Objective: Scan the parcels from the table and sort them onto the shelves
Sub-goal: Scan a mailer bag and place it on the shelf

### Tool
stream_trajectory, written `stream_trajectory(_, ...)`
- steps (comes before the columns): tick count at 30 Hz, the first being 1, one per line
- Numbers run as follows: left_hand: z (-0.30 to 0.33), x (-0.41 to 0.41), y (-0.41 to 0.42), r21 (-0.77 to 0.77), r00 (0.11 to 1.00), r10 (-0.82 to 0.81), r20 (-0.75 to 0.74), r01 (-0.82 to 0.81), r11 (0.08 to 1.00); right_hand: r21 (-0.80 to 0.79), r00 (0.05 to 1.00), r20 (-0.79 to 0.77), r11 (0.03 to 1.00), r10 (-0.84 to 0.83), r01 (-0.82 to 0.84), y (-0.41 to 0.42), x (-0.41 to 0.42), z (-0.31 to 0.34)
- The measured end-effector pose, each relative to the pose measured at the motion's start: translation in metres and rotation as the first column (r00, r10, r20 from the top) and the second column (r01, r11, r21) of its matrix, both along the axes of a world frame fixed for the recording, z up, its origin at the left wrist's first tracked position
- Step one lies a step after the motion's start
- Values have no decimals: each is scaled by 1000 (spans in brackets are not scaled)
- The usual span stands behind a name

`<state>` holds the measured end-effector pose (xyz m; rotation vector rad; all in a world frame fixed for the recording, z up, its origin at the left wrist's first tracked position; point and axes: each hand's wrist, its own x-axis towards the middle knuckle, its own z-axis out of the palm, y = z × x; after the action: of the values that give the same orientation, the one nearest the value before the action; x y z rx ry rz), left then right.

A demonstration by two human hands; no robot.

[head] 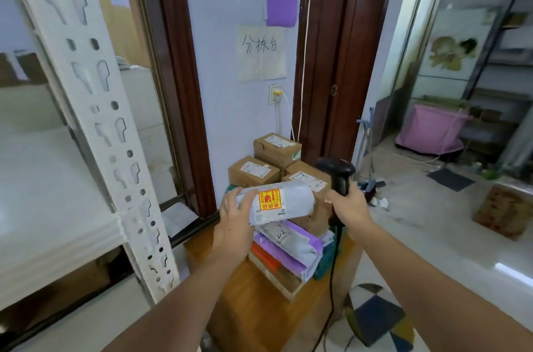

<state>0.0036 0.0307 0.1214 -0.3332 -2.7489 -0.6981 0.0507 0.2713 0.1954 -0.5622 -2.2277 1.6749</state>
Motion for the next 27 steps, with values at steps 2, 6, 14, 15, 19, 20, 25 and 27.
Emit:
stream_trajectory(2, 7, 4, 8, -30, 998, -30, -50, 28, 999, -80, 999, 24, 996, 31, -29, 4, 0, 12)
stream_trajectory(6, 16, 9, 27, -24, 989, -81, -122, 78, 997, -49, 992, -7, 991, 124, -124, 12, 10, 20)
stream_trajectory(14, 33, 25, 67, 532, 993, -76, -93, 114, 839, -48, 986, -88, 988, 140, -145, 51, 29, 21)
stream_trajectory(15, 39, 27, 73, 636, 995, -59, -81, 97, 765, -48, 986, -89, 989, 138, -143, 56, 31, 22)
stream_trajectory(19, 65, 32, 92, 892, 995, -73, 68, -28, 452, -49, 987, -96, 990, 130, -135, 68, 34, 21)
stream_trajectory(20, 69, 30, 94, 899, 990, -75, 120, -76, 432, -52, 987, -94, 990, 127, -132, 70, 34, 21)
stream_trajectory(25, 74, 14, 78, 790, 911, -257, 322, -110, 603, -63, 988, -112, 991, 111, -118, 81, 38, 27)
stream_trajectory(27, 74, 14, 70, 632, 898, -282, 339, 5, 775, -77, 986, -105, 988, 127, -135, 86, 39, 32)
